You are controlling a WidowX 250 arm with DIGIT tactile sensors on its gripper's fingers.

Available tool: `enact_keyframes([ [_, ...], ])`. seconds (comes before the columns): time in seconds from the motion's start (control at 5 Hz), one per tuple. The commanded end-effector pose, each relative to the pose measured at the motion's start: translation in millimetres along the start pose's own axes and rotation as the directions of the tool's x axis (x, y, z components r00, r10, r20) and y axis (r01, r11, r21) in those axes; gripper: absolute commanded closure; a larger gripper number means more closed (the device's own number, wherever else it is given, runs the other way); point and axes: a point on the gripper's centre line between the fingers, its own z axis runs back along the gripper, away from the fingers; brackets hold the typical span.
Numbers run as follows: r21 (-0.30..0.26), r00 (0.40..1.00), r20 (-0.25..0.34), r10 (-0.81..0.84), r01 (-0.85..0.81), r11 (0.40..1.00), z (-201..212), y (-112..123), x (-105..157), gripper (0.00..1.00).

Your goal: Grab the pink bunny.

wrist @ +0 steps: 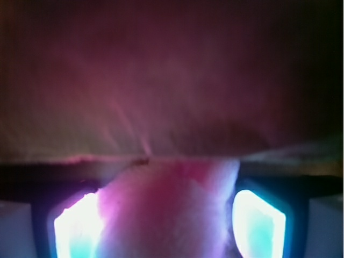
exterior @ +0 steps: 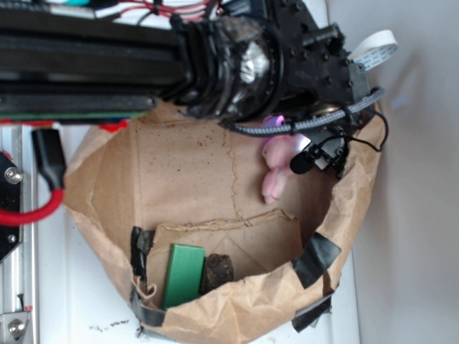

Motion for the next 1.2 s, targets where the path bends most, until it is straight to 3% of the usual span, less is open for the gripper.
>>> enact_keyframes([
  [0.0, -0.022, 0.996, 0.054, -0.068, 0.069, 0.997, 25.9, 7.4, 11.3, 1.0],
  [0.4, -0.003, 0.994, 0.043, -0.096, 0.097, 0.995, 44.5, 10.1, 20.1, 1.0],
  [1.0, -0.104, 0.958, -0.08, -0.276, 0.268, 0.958, 148.8, 12.5, 20.4, 1.0],
])
